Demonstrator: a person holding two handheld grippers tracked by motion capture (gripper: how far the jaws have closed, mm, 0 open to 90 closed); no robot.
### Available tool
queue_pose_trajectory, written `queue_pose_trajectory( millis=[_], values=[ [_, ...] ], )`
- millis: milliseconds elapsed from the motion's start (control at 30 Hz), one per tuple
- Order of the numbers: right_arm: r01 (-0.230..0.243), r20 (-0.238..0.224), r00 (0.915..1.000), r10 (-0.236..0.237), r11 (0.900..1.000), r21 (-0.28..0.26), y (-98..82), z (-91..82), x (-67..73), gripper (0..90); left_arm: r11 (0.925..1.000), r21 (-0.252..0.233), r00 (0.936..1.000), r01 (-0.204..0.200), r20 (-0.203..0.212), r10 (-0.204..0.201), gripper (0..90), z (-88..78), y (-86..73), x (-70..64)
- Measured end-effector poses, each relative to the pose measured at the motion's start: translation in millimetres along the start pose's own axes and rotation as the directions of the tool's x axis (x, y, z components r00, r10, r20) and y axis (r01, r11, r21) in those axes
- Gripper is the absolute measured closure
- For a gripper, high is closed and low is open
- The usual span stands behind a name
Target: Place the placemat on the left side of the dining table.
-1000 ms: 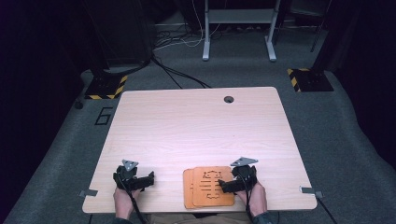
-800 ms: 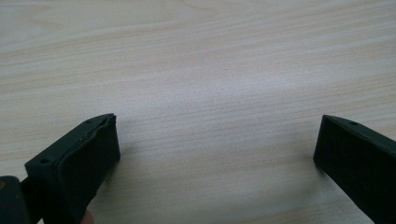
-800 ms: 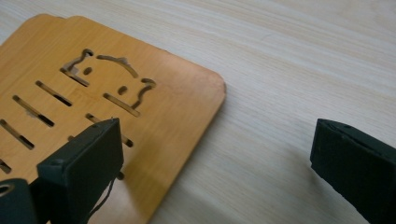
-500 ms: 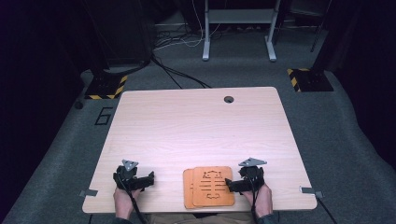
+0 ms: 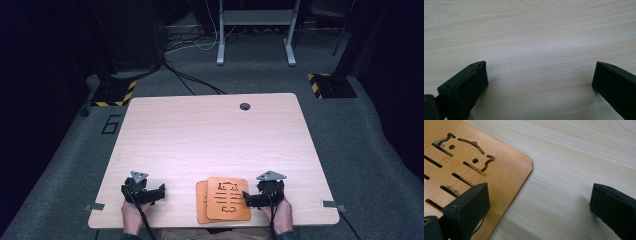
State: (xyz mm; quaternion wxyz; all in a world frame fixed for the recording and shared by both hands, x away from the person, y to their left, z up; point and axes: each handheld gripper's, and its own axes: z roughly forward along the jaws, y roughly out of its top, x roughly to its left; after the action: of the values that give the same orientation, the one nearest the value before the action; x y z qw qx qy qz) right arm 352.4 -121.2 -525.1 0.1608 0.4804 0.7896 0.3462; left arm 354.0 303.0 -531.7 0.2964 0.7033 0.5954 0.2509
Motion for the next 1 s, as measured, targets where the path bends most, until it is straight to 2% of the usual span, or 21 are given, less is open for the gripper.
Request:
queue_pose_trajectory(
  millis=[233,367,533,767,1000],
  values=[
    [-0.003,0.0,1.0,0.003,1.0,-0.019,-2.3,0.0,-0.2,1.5,1.0,0.002,1.0,0.0,-0.002,0.0,0.0,-0.5,0.0,-0.1],
    [-0.01,-0.004,0.9999,0.01,1.0,-0.02,-2.5,0.0,-0.1,1.4,0.9999,0.0,0.9999,0.015,-0.008,-0.015,0.6,-1.3,-0.4,0.5],
    [-0.004,0.001,1.0,0.004,1.0,-0.028,-3.1,0.2,-0.8,1.5,0.9998,-0.008,0.9998,0.018,0.004,-0.018,1.2,-7.2,0.9,-2.4],
    [-0.009,0.005,0.9999,0.01,0.999,-0.033,-3.6,0.3,-0.8,1.7,0.9994,-0.026,0.9985,0.024,0.05,-0.022,1.9,-18.1,8.8,-9.7],
    [-0.01,0.005,0.9999,0.01,0.999,-0.036,-3.8,0.4,-0.9,1.8,0.999,-0.036,0.9928,0.026,0.118,-0.021,2.8,-25.6,14.4,-22.5]
  ],
)
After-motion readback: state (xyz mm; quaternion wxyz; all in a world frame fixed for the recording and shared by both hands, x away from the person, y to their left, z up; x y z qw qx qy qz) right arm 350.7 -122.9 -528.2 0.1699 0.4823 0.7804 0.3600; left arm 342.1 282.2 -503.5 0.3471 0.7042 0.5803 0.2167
